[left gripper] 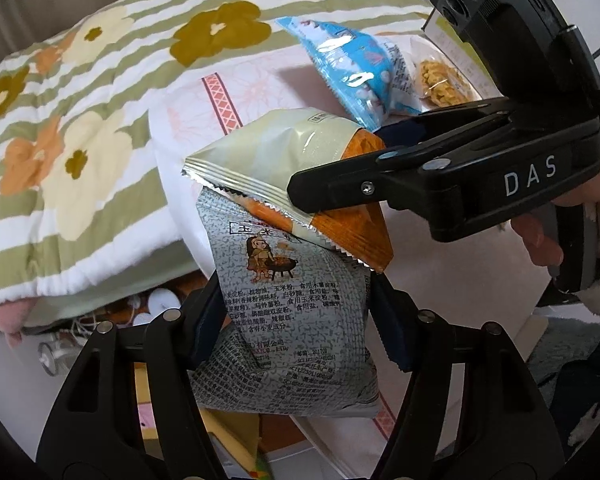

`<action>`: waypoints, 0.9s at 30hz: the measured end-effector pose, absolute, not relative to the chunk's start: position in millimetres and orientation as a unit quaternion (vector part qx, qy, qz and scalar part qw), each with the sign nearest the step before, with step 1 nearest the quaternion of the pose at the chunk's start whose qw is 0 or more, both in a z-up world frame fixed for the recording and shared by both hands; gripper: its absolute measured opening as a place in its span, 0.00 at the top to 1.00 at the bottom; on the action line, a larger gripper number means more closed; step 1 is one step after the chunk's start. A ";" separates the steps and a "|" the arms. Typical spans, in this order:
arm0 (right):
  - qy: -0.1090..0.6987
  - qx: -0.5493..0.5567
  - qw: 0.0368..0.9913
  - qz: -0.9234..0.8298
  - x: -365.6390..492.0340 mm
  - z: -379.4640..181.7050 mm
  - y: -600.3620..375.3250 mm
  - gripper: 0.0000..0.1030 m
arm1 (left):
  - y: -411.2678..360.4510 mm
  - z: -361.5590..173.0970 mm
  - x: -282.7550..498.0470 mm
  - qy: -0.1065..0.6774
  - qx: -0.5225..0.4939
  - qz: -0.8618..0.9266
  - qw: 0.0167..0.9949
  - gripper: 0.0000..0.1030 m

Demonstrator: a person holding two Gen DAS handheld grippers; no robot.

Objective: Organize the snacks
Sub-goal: 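Grasp the grey printed bag with the left tool while the right tool grasps the cream-orange chip bag, then carry both bags over the box and open both tools to drop them inside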

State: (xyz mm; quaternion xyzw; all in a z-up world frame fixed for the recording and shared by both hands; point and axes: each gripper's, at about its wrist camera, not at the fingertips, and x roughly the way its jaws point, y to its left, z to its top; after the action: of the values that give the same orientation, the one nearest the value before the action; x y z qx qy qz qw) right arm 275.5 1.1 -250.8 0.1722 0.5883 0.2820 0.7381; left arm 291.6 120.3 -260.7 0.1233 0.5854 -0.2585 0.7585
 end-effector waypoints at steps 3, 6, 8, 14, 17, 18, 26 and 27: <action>0.584 0.178 0.741 0.279 270.0 -245.5 1.8 0.26 | 122.7 -255.6 284.1 0.581 0.122 -0.257 0.763 0.39; 0.582 0.176 0.744 0.277 261.9 -238.6 2.2 0.26 | 125.5 -247.5 272.1 0.575 0.119 -0.259 0.767 0.40; 0.578 0.172 0.748 0.278 256.1 -232.2 2.7 0.26 | 127.7 -242.4 264.9 0.572 0.117 -0.260 0.769 0.40; 0.558 0.176 0.766 0.267 236.0 -206.6 -4.4 0.26 | 130.0 -222.5 243.8 0.553 0.115 -0.273 0.779 0.40; 0.547 0.179 0.775 0.259 228.5 -192.5 -11.3 0.26 | 129.5 -211.0 237.6 0.540 0.111 -0.282 0.785 0.40; 0.542 0.180 0.781 0.254 225.0 -185.4 -14.8 0.26 | 128.7 -207.6 236.0 0.537 0.111 -0.284 0.786 0.40; 0.502 0.191 0.808 0.243 202.5 -141.9 -47.1 0.26 | 111.2 -181.2 227.7 0.511 0.116 -0.297 0.798 0.40; 0.497 0.193 0.811 0.241 199.5 -138.0 -51.7 0.26 | 107.3 -178.5 227.4 0.509 0.116 -0.296 0.800 0.40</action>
State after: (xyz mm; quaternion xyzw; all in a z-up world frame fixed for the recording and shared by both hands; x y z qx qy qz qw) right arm 199.5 -51.7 -138.0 0.1935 0.4972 0.2410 0.8107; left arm 227.4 107.3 -178.5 0.1157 0.5090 -0.2964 0.7998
